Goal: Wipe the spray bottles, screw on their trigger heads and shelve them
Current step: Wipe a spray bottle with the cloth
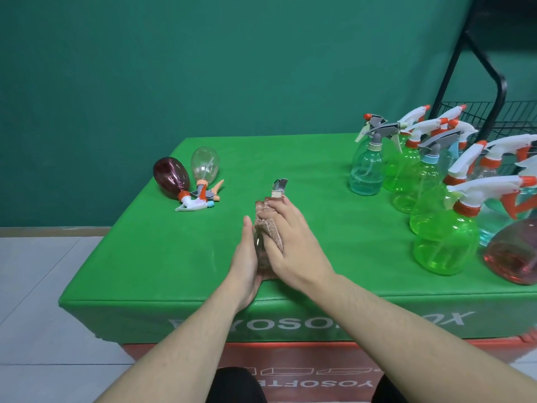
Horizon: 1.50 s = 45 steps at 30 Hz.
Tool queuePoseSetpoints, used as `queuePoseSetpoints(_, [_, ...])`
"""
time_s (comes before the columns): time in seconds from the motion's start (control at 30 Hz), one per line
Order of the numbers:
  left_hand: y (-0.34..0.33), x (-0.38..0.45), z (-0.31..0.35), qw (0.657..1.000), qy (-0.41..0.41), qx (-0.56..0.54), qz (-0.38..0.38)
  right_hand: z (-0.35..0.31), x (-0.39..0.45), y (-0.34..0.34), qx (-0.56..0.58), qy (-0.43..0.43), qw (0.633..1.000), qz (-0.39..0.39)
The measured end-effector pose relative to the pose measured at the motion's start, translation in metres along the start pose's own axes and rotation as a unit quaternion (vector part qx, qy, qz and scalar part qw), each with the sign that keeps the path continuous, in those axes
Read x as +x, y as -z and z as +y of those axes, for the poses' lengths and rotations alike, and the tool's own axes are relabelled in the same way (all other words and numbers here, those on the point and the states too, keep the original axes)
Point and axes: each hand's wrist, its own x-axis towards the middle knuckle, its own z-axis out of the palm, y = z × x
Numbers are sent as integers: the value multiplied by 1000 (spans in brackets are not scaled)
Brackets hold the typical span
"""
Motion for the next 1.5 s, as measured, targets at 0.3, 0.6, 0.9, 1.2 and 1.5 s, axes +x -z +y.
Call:
queuePoseSetpoints(0.3, [0, -2, -1, 999, 17, -42, -10, 10, -34, -2, -70, 115, 991, -16])
queuePoseSetpoints(0.6, [5, -5, 2, 995, 31, -85, -45, 15, -60, -5, -151, 182, 971, -36])
queuePoseSetpoints(0.9, [6, -1, -1, 986, 28, -150, -68, -4, -31, -4, -134, 125, 983, 0])
queuePoseSetpoints(1.2, [9, 4, -1, 993, 5, -100, -55, -19, 19, 1, -45, -32, 998, -26])
queuePoseSetpoints(1.5, [14, 9, -6, 992, 32, -115, -42, -18, 26, -4, -17, -108, 993, -36])
